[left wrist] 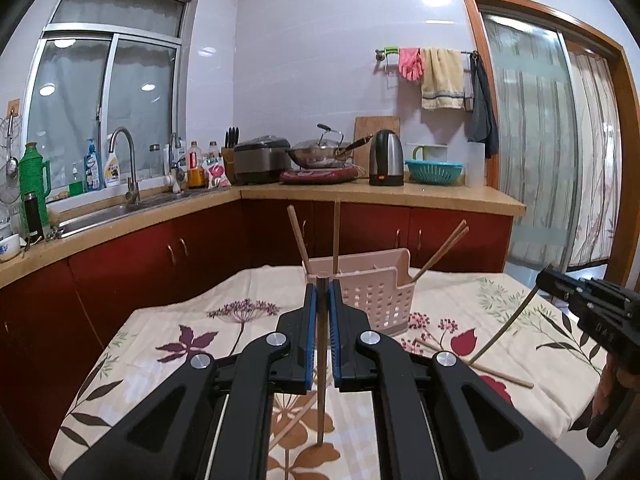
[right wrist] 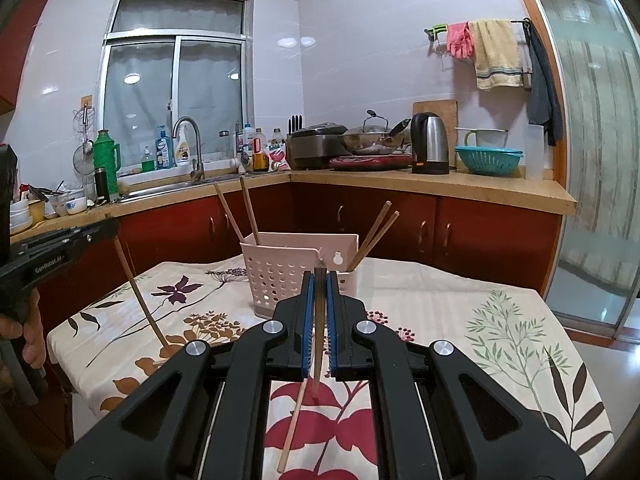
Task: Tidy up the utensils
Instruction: 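Lift both held chopsticks and lower them upright into the pink holder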
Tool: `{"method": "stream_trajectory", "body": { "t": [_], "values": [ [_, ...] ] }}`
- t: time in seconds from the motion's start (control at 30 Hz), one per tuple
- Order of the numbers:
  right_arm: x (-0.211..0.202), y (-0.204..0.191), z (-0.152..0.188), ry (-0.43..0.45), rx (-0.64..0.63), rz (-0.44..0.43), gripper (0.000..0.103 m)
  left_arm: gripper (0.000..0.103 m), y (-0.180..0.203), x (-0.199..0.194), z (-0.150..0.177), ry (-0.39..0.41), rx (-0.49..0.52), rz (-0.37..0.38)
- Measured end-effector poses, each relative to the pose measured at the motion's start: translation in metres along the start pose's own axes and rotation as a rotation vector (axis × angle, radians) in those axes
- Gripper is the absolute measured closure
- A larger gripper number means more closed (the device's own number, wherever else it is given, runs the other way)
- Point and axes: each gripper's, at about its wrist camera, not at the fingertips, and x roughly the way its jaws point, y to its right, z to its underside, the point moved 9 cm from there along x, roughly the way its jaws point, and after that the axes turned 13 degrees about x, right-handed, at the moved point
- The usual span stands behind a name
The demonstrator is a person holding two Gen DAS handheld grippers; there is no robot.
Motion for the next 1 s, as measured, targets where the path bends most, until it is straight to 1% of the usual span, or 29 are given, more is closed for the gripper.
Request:
{"method": "stream_trajectory", "body": {
  "t": [0.2,0.4,0.5,0.7,1.0],
  "values": [
    [0.002,0.000,-0.007,0.007,0.002,-0.002,0.097,0.096,-0.003,0.005,-0.015,0.039,0.003,0.000],
    [0.006,-0.002,-0.025,0.027,0.012,-0.021,0.097,0.096,-0.009,0.010,-0.035,0.087,0.002,0.001],
    [0.008,-0.004,-0.038,0.047,0.009,-0.032,0.097,0.096,-0.014,0.013,-0.049,0.121,-0.006,0.003],
    [0.013,-0.010,-0.066,0.095,-0.003,-0.062,0.097,0.096,-0.021,0.022,-0.085,0.201,0.012,-0.015],
    [0.023,-0.014,-0.116,0.196,-0.022,-0.089,0.097,0.096,-0.029,0.037,-0.125,0.297,0.032,-0.042]
  ]
}}
